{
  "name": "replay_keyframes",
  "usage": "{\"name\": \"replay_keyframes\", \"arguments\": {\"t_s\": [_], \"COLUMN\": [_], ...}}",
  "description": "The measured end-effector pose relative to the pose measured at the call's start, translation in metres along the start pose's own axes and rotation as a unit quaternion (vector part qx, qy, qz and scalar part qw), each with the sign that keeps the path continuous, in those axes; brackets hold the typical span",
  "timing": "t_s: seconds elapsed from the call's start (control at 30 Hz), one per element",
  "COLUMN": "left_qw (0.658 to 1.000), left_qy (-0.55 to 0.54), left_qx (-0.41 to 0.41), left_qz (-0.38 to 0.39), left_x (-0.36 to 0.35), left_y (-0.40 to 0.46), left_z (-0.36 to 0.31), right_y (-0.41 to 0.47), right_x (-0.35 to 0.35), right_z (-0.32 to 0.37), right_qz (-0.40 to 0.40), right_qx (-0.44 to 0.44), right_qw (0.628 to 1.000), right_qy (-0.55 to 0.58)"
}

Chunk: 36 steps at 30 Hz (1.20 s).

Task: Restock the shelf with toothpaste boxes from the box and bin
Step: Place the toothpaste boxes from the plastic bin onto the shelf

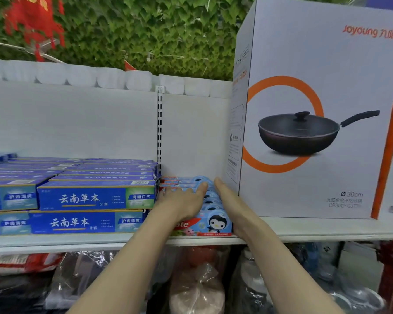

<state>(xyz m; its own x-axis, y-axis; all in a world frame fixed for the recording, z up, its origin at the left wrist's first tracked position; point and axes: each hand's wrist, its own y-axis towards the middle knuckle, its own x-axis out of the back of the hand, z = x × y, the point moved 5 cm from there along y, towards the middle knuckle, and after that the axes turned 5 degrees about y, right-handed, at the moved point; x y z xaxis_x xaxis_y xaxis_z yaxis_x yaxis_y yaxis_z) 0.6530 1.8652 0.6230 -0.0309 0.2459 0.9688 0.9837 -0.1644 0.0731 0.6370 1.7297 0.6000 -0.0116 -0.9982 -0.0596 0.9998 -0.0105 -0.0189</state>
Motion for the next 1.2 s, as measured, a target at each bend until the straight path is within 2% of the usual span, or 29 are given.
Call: {"name": "replay_keyframes", "arguments": {"t_s": [0.37,0.47,0.63,0.77,1.2], "left_qw": [0.998,0.998,0.998,0.998,0.997], "left_qy": [0.055,0.049,0.051,0.048,0.020], "left_qx": [-0.005,0.001,0.006,0.008,0.038], "left_qz": [0.019,0.029,0.028,0.037,0.065], "left_x": [0.000,0.000,-0.001,0.000,0.001], "left_y": [-0.002,-0.003,-0.001,-0.001,0.026], "left_z": [-0.001,-0.001,0.002,0.003,0.001], "right_y": [0.003,0.006,0.015,0.005,0.050], "right_x": [-0.005,0.002,-0.005,-0.007,-0.015], "right_z": [0.006,0.012,0.014,0.030,0.028], "right_qz": [0.011,-0.016,-0.004,-0.052,-0.047], "right_qx": [-0.038,-0.026,-0.034,-0.009,-0.028], "right_qw": [0.999,0.999,0.999,0.996,0.993], "right_qy": [0.032,0.017,-0.034,-0.074,-0.108]}}
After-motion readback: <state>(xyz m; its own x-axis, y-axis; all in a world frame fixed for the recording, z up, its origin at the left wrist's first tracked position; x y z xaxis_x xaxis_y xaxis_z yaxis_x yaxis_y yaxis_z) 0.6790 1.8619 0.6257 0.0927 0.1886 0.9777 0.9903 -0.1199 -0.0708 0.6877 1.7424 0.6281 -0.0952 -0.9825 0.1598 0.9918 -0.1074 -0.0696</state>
